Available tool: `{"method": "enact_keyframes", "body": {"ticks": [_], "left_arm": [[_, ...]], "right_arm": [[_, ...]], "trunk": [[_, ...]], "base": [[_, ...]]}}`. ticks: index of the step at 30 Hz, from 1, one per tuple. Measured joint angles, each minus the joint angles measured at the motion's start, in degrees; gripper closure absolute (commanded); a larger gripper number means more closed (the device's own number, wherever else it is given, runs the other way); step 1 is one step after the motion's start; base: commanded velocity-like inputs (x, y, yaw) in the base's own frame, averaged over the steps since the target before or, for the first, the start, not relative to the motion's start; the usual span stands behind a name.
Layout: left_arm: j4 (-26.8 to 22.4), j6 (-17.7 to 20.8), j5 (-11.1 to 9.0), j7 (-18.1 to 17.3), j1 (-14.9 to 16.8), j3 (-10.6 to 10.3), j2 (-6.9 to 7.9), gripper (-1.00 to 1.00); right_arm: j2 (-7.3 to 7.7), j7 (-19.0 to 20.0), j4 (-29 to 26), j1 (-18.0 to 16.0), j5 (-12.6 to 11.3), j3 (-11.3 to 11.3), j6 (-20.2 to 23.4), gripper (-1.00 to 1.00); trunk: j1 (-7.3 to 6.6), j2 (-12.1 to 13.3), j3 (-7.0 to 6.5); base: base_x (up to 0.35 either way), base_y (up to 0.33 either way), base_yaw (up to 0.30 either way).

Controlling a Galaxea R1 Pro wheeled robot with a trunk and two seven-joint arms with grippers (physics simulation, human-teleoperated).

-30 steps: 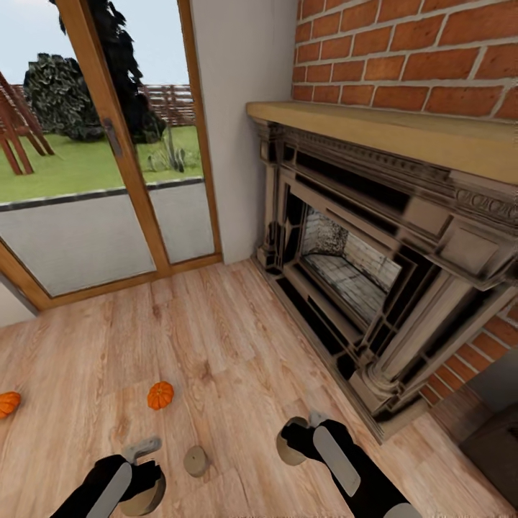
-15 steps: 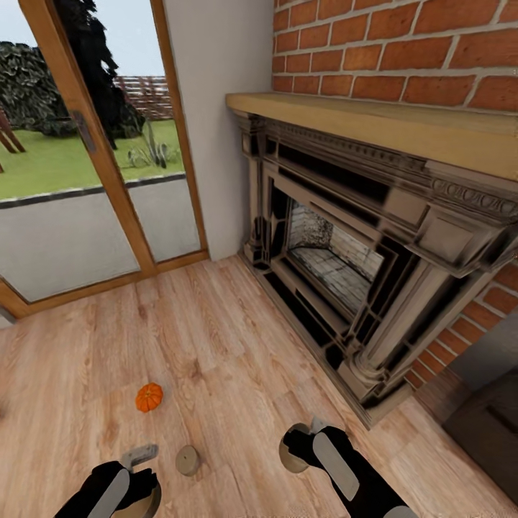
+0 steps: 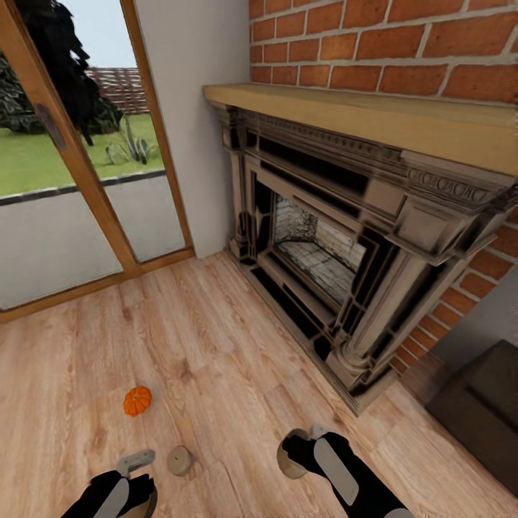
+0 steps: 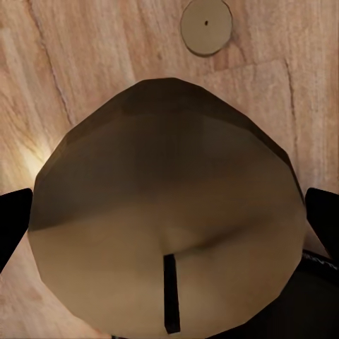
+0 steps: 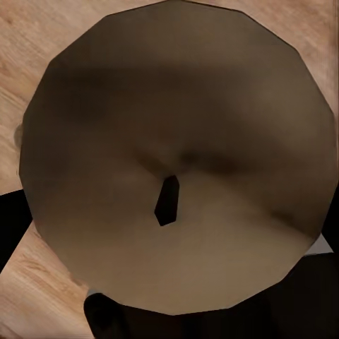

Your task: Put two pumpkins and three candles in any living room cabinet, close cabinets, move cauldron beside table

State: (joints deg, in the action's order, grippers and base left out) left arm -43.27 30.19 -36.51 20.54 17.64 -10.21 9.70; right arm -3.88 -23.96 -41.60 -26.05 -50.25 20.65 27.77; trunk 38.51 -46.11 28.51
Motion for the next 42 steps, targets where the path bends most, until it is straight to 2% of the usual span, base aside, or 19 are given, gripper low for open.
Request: {"method": "enact_keyframes", "body": {"ticks": [7, 42], "left_arm": [[0.2, -0.3, 0.0, 0.0, 0.0, 0.0, -0.03, 1.00], [0.2, -1.9, 0.1, 0.0, 0.0, 0.0, -0.19, 1.00]], "right_arm": [[0.40, 0.0, 0.3, 0.0, -0.2, 0.0, 0.0, 1.00], [0.52, -0.1, 0.5, 0.0, -0.5, -0.1, -0.1, 1.00]], "trunk": [[0.00, 0.0, 0.60], [0.00, 0.0, 3.55]], "base": [[0.000, 0.000, -0.146], [0.000, 0.000, -0.148]]}}
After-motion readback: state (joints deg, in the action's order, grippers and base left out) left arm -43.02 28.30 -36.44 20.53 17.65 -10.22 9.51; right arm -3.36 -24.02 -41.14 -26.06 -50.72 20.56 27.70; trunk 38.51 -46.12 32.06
